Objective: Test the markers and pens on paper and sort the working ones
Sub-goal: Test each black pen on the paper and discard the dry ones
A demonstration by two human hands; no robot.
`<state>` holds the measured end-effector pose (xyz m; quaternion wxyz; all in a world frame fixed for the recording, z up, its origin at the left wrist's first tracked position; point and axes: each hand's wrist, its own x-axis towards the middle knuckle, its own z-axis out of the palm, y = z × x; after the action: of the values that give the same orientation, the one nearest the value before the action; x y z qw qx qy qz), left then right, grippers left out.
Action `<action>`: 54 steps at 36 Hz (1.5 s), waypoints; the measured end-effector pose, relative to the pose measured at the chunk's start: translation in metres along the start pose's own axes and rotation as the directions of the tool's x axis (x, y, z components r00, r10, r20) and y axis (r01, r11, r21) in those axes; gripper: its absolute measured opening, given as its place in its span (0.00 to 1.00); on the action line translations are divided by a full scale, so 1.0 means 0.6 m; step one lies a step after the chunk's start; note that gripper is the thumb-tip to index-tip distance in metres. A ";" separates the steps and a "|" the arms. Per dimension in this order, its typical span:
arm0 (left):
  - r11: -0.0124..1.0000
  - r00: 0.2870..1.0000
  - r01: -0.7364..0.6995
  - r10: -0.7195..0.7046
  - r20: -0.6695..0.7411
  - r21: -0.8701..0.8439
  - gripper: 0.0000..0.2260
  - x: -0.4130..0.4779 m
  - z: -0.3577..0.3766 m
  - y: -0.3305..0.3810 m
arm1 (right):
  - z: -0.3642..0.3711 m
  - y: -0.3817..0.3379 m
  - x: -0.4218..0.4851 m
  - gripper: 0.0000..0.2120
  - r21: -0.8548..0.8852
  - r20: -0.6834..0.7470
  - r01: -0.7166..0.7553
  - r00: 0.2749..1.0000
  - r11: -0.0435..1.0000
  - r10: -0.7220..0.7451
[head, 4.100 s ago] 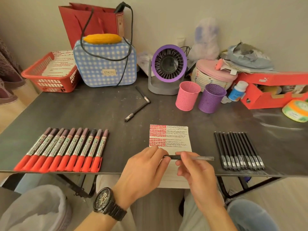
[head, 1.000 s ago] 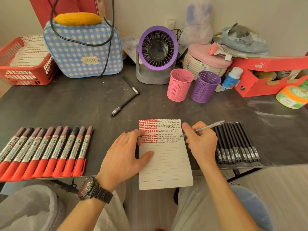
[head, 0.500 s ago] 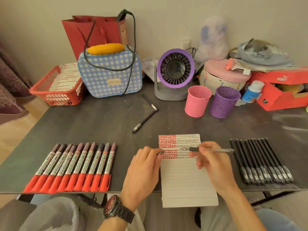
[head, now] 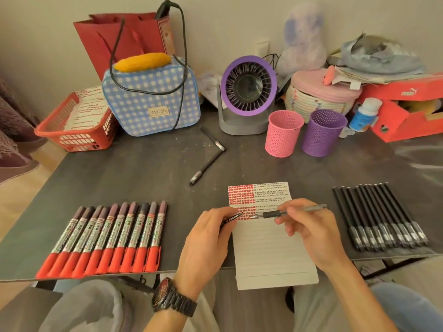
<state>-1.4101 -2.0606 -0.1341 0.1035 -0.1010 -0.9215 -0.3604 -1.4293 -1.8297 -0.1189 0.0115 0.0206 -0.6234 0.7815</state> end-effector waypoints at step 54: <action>0.972 0.992 -0.122 0.113 0.058 0.202 0.22 0.004 0.008 0.000 | 0.025 -0.038 -0.003 0.05 -0.265 0.019 -0.083 0.996 0.961 0.091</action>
<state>-1.4129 -2.0568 -0.1369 0.1133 -0.1524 -0.9483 -0.2543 -1.4264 -1.8391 -0.0933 -0.0297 0.0035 -0.7223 0.6910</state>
